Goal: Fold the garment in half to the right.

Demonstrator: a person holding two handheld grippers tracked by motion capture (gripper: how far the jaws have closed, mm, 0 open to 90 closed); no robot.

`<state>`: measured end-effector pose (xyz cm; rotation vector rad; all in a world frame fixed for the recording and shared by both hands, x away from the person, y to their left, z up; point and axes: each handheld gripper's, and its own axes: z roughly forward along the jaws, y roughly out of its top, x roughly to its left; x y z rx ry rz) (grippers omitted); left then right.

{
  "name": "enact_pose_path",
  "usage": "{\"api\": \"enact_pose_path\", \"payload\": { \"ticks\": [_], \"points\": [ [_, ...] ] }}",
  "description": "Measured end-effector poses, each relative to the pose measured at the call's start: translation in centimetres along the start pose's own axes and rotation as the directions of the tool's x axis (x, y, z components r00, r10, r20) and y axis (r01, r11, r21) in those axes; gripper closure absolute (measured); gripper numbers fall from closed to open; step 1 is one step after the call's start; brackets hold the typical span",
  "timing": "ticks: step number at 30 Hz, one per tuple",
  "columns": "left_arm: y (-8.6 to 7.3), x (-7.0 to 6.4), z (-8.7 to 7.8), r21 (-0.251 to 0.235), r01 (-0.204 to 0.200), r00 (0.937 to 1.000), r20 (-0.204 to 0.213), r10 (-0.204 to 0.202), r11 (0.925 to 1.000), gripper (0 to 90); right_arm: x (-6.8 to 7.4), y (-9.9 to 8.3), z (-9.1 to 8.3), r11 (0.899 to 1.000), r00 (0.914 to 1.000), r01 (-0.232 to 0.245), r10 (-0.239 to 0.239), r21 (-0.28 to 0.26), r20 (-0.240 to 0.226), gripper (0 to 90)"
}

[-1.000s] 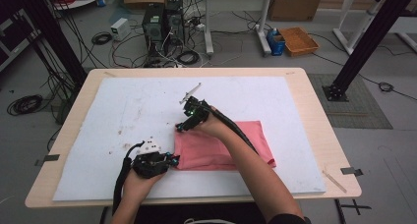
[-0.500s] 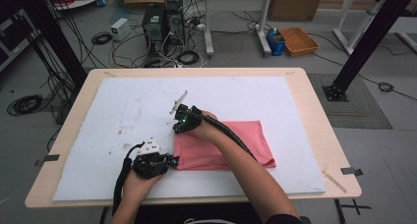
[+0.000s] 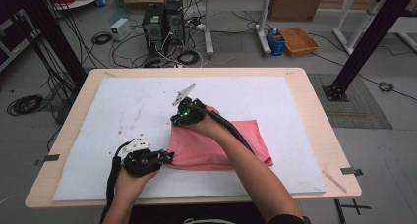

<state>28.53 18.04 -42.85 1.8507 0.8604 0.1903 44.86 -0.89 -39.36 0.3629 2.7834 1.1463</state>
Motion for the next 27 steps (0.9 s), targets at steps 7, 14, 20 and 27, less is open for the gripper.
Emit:
{"api": "enact_pose_path", "payload": {
  "ticks": [7, 14, 20, 27],
  "points": [
    [3.2, -1.6, 1.7, -0.028, -0.051, 0.9935, 0.101, 0.054, 0.9983, 82.3, -0.6, -1.6, -4.3, 0.996, 0.9997, -0.016, 0.017, -0.088, 0.015, 86.7],
    [6.1, -3.7, 5.1, -0.007, -0.104, 0.98, 0.17, 0.103, 0.9946, 82.3, -1.4, -4.1, -8.2, 0.991, 0.9983, -0.039, 0.044, -0.13, 0.038, 86.7],
    [7.9, -5.5, 7.9, -0.004, -0.127, 0.9662, 0.226, 0.124, 0.9919, 82.3, -2.0, -6.4, -11.1, 0.983, 0.9951, -0.068, 0.079, -0.17, 0.06, 86.7],
    [9.3, -7.7, 11.7, 0.02, -0.164, 0.9526, 0.263, 0.153, 0.9863, 82.3, -2.3, -9.3, -14.5, 0.978, 0.9896, -0.082, 0.103, -0.194, 0.1, 86.7]
  ]
}}
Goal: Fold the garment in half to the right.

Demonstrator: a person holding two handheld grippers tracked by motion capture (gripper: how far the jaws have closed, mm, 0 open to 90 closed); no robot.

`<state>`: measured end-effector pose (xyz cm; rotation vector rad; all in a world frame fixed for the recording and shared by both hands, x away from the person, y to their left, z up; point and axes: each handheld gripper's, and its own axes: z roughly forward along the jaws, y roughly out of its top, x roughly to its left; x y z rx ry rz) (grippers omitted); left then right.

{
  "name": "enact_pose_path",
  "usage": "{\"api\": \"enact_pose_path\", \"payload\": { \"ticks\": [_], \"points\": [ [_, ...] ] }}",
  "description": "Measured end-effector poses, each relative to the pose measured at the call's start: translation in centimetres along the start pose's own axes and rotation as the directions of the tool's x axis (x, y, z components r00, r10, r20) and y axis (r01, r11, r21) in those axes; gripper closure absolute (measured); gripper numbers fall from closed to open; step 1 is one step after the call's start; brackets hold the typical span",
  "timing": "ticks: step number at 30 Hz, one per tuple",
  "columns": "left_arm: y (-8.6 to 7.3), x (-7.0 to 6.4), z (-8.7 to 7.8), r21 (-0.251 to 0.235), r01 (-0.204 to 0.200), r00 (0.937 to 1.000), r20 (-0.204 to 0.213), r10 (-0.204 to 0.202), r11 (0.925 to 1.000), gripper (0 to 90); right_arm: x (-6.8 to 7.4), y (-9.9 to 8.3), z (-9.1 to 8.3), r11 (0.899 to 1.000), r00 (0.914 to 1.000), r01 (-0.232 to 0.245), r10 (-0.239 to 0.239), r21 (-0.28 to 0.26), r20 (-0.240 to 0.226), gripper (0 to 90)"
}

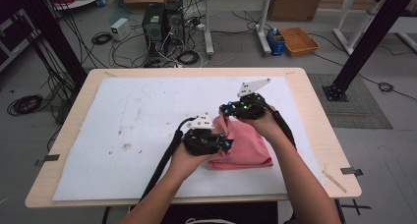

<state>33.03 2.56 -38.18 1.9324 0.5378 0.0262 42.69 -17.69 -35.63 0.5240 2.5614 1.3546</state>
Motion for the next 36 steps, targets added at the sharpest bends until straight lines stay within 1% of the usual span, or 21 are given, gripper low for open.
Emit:
{"api": "enact_pose_path", "payload": {
  "ticks": [4, 6, 7, 8, 9, 10, 11, 13, 16, 19, 22, 23, 24, 26, 27, 28, 29, 30, 32, 33, 36],
  "points": [
    [0.5, -0.3, 2.5, 0.02, -0.004, 0.9999, 0.017, 0.004, 0.9998, 82.3, -0.5, -1.2, -1.6, 1.0, 0.9996, -0.018, 0.019, -0.006, 0.021, 86.7],
    [0.7, -0.4, 3.7, 0.035, -0.013, 0.9997, 0.018, 0.013, 0.9993, 82.3, -0.8, -1.7, -2.3, 1.0, 0.999, -0.03, 0.03, -0.008, 0.033, 86.7],
    [0.8, -0.4, 4.5, 0.045, -0.013, 0.9997, 0.022, 0.012, 0.9989, 82.3, -0.9, -2.0, -2.6, 0.999, 0.9988, -0.034, 0.035, -0.011, 0.035, 86.7],
    [0.8, -0.4, 4.5, 0.045, -0.013, 0.9997, 0.022, 0.012, 0.9989, 82.3, -0.9, -2.0, -2.6, 0.999, 0.9988, -0.034, 0.035, -0.011, 0.035, 86.7],
    [0.9, -0.4, 5.3, 0.053, -0.007, 0.9996, 0.026, 0.005, 0.9986, 82.3, -1.1, -2.4, -3.0, 0.999, 0.9986, -0.032, 0.032, -0.013, 0.042, 86.6],
    [0.9, -0.2, 6.2, 0.069, -0.002, 0.9995, 0.031, 0.0, 0.9976, 82.2, -1.4, -3.1, -3.4, 0.999, 0.9974, -0.047, 0.047, -0.002, 0.055, 86.6],
    [0.9, -0.1, 6.8, 0.08, 0.003, 0.9995, 0.03, -0.005, 0.9968, 82.3, -1.5, -3.3, -3.5, 0.999, 0.9972, -0.046, 0.046, 0.001, 0.058, 86.6],
    [0.8, 0.0, 7.8, 0.092, 0.008, 0.9996, 0.028, -0.011, 0.9957, 82.2, -1.9, -4.1, -3.8, 0.998, 0.9957, -0.064, 0.062, 0.018, 0.069, 86.6],
    [0.5, -0.1, 9.2, 0.109, 0.019, 0.9992, 0.034, -0.023, 0.9939, 82.2, -2.2, -5.2, -4.1, 0.996, 0.9935, -0.081, 0.079, 0.032, 0.082, 86.6],
    [0.3, -0.1, 10.0, 0.134, 0.011, 0.9992, 0.036, -0.016, 0.9909, 82.2, -2.5, -6.2, -4.4, 0.994, 0.9909, -0.104, 0.1, 0.034, 0.09, 86.5],
    [0.0, 0.0, 11.0, 0.147, 0.021, 0.9992, 0.031, -0.026, 0.9889, 81.6, -2.7, -7.2, -4.6, 0.992, 0.9878, -0.125, 0.121, 0.035, 0.098, 85.5],
    [0.0, 0.0, 11.0, 0.147, 0.021, 0.9992, 0.031, -0.026, 0.9889, 79.8, -2.7, -7.2, -4.6, 0.992, 0.9878, -0.125, 0.121, 0.035, 0.098, 85.5],
    [-0.1, 0.2, 11.4, 0.174, 0.02, 0.9995, 0.02, -0.024, 0.9845, 74.3, -2.8, -7.9, -4.6, 0.988, 0.9831, -0.145, 0.138, 0.048, 0.12, 79.8],
    [-0.1, 0.2, 11.4, 0.167, 0.025, 0.9997, -0.007, -0.025, 0.9857, 60.7, -3.0, -8.2, -4.8, 0.985, 0.9783, -0.167, 0.161, 0.041, 0.131, 69.4],
    [-0.1, 0.2, 11.4, 0.167, 0.025, 0.9997, -0.007, -0.025, 0.9857, 58.0, -3.0, -8.2, -4.8, 0.985, 0.9783, -0.167, 0.161, 0.041, 0.131, 69.4],
    [0.2, -0.1, 10.9, 0.144, 0.013, 0.9998, -0.02, -0.01, 0.9895, 53.8, -3.1, -8.2, -5.2, 0.982, 0.9722, -0.19, 0.185, 0.024, 0.144, 63.9],
    [0.4, -0.2, 10.5, 0.133, 0.011, 0.9996, -0.028, -0.007, 0.9911, 50.3, -3.1, -8.1, -5.4, 0.982, 0.9713, -0.19, 0.186, 0.011, 0.148, 61.8],
    [0.6, -0.2, 9.8, 0.121, -0.003, 0.9995, -0.031, 0.007, 0.9926, 49.4, -3.1, -7.9, -5.5, 0.982, 0.9706, -0.189, 0.187, 0.002, 0.152, 59.7],
    [0.9, -0.1, 8.8, 0.091, -0.002, 0.9993, -0.036, 0.005, 0.9959, 49.4, -3.0, -7.5, -5.8, 0.981, 0.9688, -0.192, 0.191, -0.009, 0.159, 58.4],
    [1.0, 0.0, 8.0, 0.08, -0.009, 0.9989, -0.045, 0.013, 0.9968, 49.2, -3.0, -7.2, -5.9, 0.982, 0.9693, -0.186, 0.186, -0.016, 0.161, 58.4],
    [0.8, 0.4, 6.2, 0.062, -0.008, 0.9963, -0.085, 0.013, 0.9981, 47.9, -2.7, -6.7, -5.8, 0.984, 0.9719, -0.173, 0.176, -0.036, 0.156, 56.6]
  ]
}}
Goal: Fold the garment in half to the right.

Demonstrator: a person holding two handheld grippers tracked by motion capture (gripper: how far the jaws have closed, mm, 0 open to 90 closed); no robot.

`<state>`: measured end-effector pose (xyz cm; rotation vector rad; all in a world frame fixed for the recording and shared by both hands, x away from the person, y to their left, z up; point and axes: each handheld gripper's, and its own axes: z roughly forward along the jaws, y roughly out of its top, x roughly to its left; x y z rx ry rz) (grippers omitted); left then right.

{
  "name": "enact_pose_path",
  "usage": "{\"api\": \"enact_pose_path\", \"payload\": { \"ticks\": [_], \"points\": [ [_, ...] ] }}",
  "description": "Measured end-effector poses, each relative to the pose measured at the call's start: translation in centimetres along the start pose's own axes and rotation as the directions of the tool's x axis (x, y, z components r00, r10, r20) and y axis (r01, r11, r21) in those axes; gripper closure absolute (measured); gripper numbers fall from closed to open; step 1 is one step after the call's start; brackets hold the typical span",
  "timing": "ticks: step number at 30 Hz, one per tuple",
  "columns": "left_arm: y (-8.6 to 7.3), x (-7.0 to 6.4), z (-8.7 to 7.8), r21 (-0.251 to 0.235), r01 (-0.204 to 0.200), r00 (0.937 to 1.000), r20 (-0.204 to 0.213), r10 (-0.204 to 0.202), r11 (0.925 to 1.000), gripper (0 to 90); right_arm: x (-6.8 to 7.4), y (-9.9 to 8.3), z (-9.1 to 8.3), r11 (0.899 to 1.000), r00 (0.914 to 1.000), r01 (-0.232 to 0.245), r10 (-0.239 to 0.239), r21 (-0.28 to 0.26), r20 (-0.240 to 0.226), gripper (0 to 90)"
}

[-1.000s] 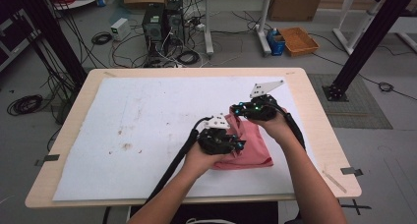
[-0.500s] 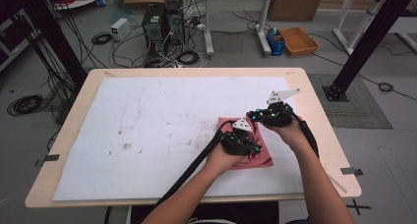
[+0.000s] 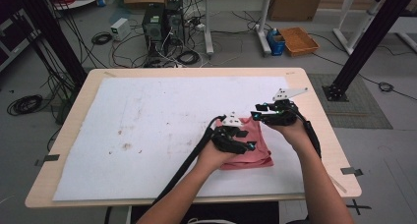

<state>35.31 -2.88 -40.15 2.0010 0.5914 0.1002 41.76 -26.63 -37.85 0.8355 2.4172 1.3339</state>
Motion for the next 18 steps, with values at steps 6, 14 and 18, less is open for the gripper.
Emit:
{"api": "enact_pose_path", "payload": {
  "ticks": [6, 14, 18],
  "points": [
    [-1.7, 1.9, -3.9, -0.014, 0.003, 0.9957, -0.092, -0.005, 0.9999, 41.7, 0.9, 0.5, 0.9, 0.999, 0.9998, 0.022, -0.022, 0.027, -0.003, 52.7],
    [-3.9, 4.0, -8.5, -0.039, 0.024, 0.9823, -0.185, -0.031, 0.9989, 36.8, 1.8, 1.5, 3.3, 0.995, 0.9981, 0.061, -0.06, 0.08, -0.01, 52.8],
    [-5.9, 5.0, -11.3, -0.05, 0.055, 0.9739, -0.217, -0.065, 0.9972, 36.1, 1.8, 1.3, 4.2, 0.991, 0.998, 0.062, -0.06, 0.115, -0.019, 55.3]
  ]
}}
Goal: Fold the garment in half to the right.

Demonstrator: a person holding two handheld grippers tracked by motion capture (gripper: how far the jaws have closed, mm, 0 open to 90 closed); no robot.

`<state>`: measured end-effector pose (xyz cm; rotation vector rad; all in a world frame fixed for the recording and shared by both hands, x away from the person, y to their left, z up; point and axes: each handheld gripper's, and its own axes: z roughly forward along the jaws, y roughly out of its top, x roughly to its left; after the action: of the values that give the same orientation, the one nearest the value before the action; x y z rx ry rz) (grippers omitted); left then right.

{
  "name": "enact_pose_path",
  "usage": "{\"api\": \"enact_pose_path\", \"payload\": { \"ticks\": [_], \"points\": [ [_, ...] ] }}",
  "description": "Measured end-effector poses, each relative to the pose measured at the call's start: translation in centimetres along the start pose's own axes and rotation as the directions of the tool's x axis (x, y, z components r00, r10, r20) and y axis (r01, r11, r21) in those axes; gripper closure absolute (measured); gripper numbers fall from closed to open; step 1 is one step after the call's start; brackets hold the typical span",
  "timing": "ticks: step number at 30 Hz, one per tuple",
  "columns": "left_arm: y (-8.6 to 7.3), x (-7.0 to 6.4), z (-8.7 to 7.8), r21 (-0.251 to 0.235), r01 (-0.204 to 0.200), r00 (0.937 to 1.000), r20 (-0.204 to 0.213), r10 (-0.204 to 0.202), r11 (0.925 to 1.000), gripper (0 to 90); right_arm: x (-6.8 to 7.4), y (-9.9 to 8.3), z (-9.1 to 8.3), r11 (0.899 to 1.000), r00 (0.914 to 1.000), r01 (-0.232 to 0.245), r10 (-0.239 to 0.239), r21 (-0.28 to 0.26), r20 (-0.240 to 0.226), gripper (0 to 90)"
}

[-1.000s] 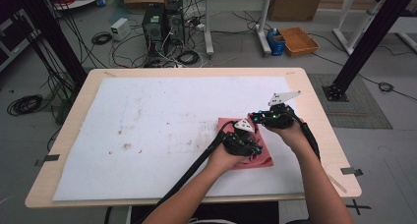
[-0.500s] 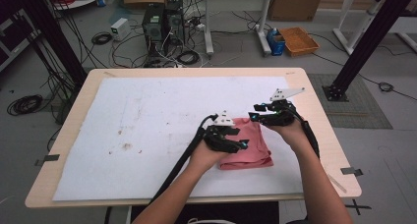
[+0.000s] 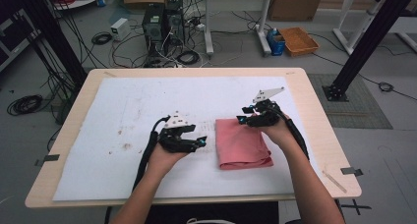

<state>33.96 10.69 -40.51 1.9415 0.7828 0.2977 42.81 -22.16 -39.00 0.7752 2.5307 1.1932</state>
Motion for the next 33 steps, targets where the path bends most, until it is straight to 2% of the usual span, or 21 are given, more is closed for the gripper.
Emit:
{"api": "enact_pose_path", "payload": {
  "ticks": [2, 5, 6, 8, 9, 10, 11, 14, 18, 19, 20, 22, 26, 30, 33],
  "points": [
    [-0.8, 0.5, -1.0, -0.01, 0.015, 0.9998, -0.013, -0.015, 0.9998, 36.1, 0.3, -0.4, 0.3, 1.0, 1.0, 0.006, -0.006, 0.03, -0.003, 56.1],
    [-1.7, 0.8, -1.6, -0.019, 0.013, 0.9993, -0.034, -0.013, 0.9997, 36.1, 0.8, -1.6, 0.5, 0.998, 0.9998, 0.021, -0.02, 0.057, -0.006, 59.2],
    [-2.4, 1.0, -2.1, -0.012, 0.016, 0.9982, -0.057, -0.016, 0.9998, 36.1, 0.7, -2.1, 0.6, 0.997, 0.9998, 0.019, -0.02, 0.072, 0.006, 59.4],
    [-2.9, 1.3, -2.4, -0.022, 0.027, 0.9973, -0.068, -0.028, 0.9994, 36.1, 0.6, -2.4, 0.7, 0.997, 0.9999, 0.01, -0.011, 0.078, 0.012, 59.4],
    [-3.2, 1.5, -2.7, -0.026, 0.033, 0.9968, -0.072, -0.035, 0.9991, 36.1, 0.1, -3.2, 0.7, 0.996, 0.9992, -0.011, 0.008, 0.09, 0.038, 59.3],
    [-3.2, 1.5, -2.7, -0.026, 0.033, 0.9968, -0.072, -0.035, 0.9991, 36.1, 0.1, -3.2, 0.7, 0.996, 0.9992, -0.011, 0.008, 0.09, 0.038, 59.3],
    [-3.7, 1.6, -3.0, -0.036, 0.041, 0.9963, -0.074, -0.044, 0.9985, 36.1, -0.6, -4.0, 0.7, 0.994, 0.9981, -0.048, 0.044, 0.094, 0.044, 57.5],
    [-4.0, 1.7, -3.2, -0.029, 0.041, 0.9961, -0.076, -0.043, 0.9987, 36.1, -0.9, -4.5, 0.3, 0.993, 0.9968, -0.075, 0.072, 0.086, 0.035, 56.7],
    [-4.2, 1.6, -3.3, -0.037, 0.048, 0.9966, -0.066, -0.05, 0.9982, 36.1, -0.4, -4.4, -0.5, 0.997, 0.9978, -0.062, 0.06, 0.056, 0.028, 56.4],
    [-4.2, 1.6, -3.4, -0.041, 0.042, 0.9967, -0.067, -0.045, 0.9983, 36.1, 0.4, -4.2, -1.6, 0.999, 0.9991, -0.036, 0.036, 0.016, 0.022, 56.1],
    [-4.2, 1.6, -3.4, -0.041, 0.042, 0.9967, -0.067, -0.045, 0.9983, 36.1, 0.4, -4.2, -1.6, 0.999, 0.9991, -0.036, 0.036, 0.016, 0.022, 56.1],
    [-4.0, 1.5, -3.4, -0.05, 0.043, 0.9971, -0.061, -0.046, 0.9978, 36.1, 1.7, -3.9, -2.3, 1.0, 0.9998, -0.017, 0.017, -0.023, -0.007, 55.3],
    [-3.9, 1.5, -3.1, -0.044, 0.039, 0.9968, -0.067, -0.042, 0.9983, 36.1, 4.5, -3.5, -2.3, 0.997, 0.9976, 0.042, -0.045, -0.057, -0.053, 53.3],
    [-3.8, 1.6, -2.8, -0.039, 0.042, 0.9967, -0.067, -0.044, 0.9984, 36.1, 6.8, -4.0, -1.2, 0.996, 0.9931, 0.083, -0.086, -0.038, -0.08, 53.3],
    [-3.6, 1.7, -2.6, -0.03, 0.041, 0.9964, -0.073, -0.043, 0.9987, 35.9, 8.4, -5.1, 0.1, 0.994, 0.9906, 0.105, -0.103, 0.017, -0.091, 53.4]
  ]
}}
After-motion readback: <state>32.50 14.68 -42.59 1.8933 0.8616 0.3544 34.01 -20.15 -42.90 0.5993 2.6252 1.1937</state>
